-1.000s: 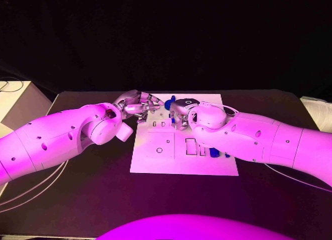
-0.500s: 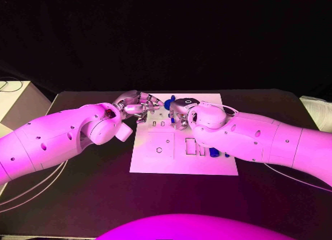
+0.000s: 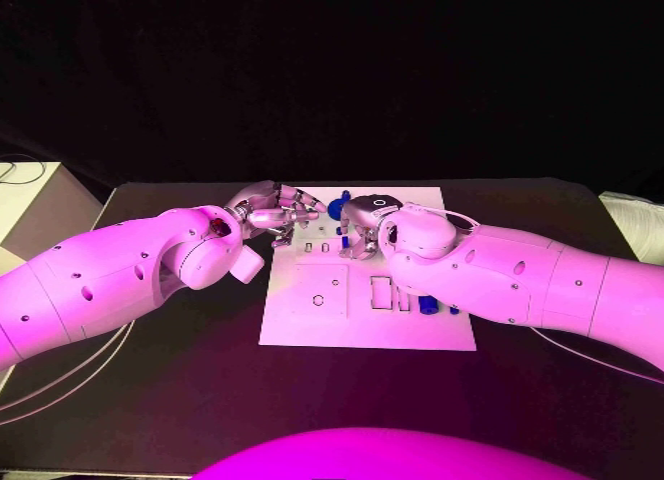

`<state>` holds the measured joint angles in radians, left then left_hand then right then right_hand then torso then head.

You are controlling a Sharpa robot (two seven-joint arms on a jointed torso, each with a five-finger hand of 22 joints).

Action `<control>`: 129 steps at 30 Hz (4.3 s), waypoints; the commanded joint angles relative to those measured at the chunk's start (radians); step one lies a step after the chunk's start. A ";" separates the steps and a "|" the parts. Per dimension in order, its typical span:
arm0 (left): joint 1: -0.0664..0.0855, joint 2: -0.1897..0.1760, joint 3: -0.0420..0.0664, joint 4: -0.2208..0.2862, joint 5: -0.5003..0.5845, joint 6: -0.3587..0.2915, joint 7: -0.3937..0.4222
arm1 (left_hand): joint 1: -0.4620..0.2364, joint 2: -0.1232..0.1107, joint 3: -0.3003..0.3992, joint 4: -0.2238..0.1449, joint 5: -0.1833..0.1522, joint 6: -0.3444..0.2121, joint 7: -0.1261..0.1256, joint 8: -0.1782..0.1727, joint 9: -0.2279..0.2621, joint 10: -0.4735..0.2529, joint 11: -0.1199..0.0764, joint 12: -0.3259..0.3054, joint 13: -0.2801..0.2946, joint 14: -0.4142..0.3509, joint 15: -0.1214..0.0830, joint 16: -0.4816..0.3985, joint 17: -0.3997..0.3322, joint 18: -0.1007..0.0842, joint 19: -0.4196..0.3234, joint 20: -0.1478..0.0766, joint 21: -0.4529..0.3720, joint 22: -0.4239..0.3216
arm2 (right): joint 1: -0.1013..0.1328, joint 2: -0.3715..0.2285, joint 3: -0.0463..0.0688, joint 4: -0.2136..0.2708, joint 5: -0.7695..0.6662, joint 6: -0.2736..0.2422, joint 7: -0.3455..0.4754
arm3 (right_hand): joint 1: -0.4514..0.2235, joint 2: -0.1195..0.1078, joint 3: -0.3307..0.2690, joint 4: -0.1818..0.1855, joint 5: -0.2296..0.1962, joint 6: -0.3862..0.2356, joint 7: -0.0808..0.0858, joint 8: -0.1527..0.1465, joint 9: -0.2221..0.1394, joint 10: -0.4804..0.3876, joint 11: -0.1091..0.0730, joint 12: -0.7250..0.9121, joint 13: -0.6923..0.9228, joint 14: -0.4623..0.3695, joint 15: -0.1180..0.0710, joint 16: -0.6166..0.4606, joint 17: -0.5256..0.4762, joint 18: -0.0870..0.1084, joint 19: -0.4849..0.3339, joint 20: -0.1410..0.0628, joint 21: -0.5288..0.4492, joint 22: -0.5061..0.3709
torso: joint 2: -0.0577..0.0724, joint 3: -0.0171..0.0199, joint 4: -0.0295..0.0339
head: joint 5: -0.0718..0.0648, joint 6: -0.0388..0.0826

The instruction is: Assemble the parts on the task board

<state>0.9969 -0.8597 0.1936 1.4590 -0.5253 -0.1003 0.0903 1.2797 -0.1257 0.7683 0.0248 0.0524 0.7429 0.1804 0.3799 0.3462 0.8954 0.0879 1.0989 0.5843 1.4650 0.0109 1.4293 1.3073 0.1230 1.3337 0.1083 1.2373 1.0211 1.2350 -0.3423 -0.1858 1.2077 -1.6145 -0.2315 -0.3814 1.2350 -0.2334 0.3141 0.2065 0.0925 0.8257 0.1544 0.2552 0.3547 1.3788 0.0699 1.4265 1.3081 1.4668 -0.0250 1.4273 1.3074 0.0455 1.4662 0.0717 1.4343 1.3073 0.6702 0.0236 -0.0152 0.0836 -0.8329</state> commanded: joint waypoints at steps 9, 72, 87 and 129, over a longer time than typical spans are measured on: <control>-0.001 0.001 0.001 -0.015 -0.053 -0.006 -0.036 | -0.042 -0.013 -0.064 0.049 -0.002 -0.057 0.011 0.057 0.022 0.040 0.015 0.039 0.020 0.034 0.016 0.034 0.133 -0.020 0.021 0.009 0.029 0.036 | 0.006 -0.077 0.006 0.083 0.092 -0.289 0.148 | 0.042 0.023 -0.187 0.089 -0.007 -0.013 0.005 -0.011 -0.006 -0.015 0.004 -0.009 0.066 0.047 0.013 -0.009 0.003 -0.010 0.077 0.011 -0.017 0.117 | -0.008 -0.0005 -0.0053 | 0.003 0.012; 0.051 0.182 -0.008 -0.304 -0.231 0.181 -0.347 | -0.148 -0.041 -0.153 0.262 -0.002 0.015 -0.054 0.273 0.067 0.214 -0.041 -0.208 -0.037 0.079 -0.039 0.052 0.206 -0.039 0.123 -0.058 -0.025 0.024 | 0.017 -0.498 0.043 0.167 1.218 -0.168 0.630 | 0.004 0.008 0.158 -0.166 0.203 0.116 -0.030 0.067 0.048 -0.119 -0.034 -0.652 -0.696 -0.087 -0.004 -0.438 -0.350 0.105 -0.125 -0.002 -0.647 -0.790 | -0.073 0.0417 -0.0684 | 0.003 0.040; 0.193 0.306 -0.124 -0.402 -0.441 0.433 -0.581 | -0.209 -0.013 -0.173 0.265 -0.001 -0.004 -0.057 0.307 0.153 0.326 -0.044 0.093 0.363 0.100 -0.036 0.126 0.252 -0.054 0.105 -0.042 0.132 0.210 | 0.019 -0.489 0.043 0.163 0.917 -0.152 0.523 | -0.027 0.027 0.163 -0.112 0.267 0.119 -0.045 0.091 0.118 0.192 -0.043 0.144 0.263 0.104 -0.019 0.143 0.263 -0.002 0.042 -0.016 0.001 0.035 | -0.073 0.0377 -0.0665 | -0.001 0.027; 0.229 0.446 -0.164 -0.536 -0.483 0.534 -0.617 | -0.408 -0.021 -0.273 0.270 -0.002 -0.039 -0.058 0.322 0.210 0.321 -0.043 0.108 0.382 0.103 -0.033 0.135 0.258 -0.060 0.104 -0.037 0.170 0.261 | 0.028 -0.469 0.043 0.171 0.884 -0.213 0.496 | -0.034 0.010 0.160 -0.110 0.273 0.084 -0.026 0.055 0.120 0.192 -0.027 0.144 0.263 0.104 -0.006 0.143 0.263 0.010 0.015 -0.004 -0.040 -0.028 | -0.059 0.0407 -0.0729 | 0.005 0.005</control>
<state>1.2238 -0.4171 0.0295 0.9253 -1.0088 0.4076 -0.5273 0.8807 -0.1432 0.5032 0.2952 0.0529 0.7128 0.1214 0.6947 0.5551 1.2205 0.0485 1.2054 0.9673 1.4653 -0.0249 1.5613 1.3078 0.0757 1.4438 0.0717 1.4014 1.2811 1.2627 -0.8119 -0.1435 1.3794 -0.7217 -0.4402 0.1166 1.2027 -0.2185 0.4776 0.0928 0.3600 0.9189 0.1276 0.3133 0.4730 1.4647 0.0378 1.5674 1.3076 1.4649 -0.0377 1.5669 1.3078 0.0531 1.4645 0.0594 1.3980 1.2793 0.6105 0.0642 -0.0875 0.0877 -0.8256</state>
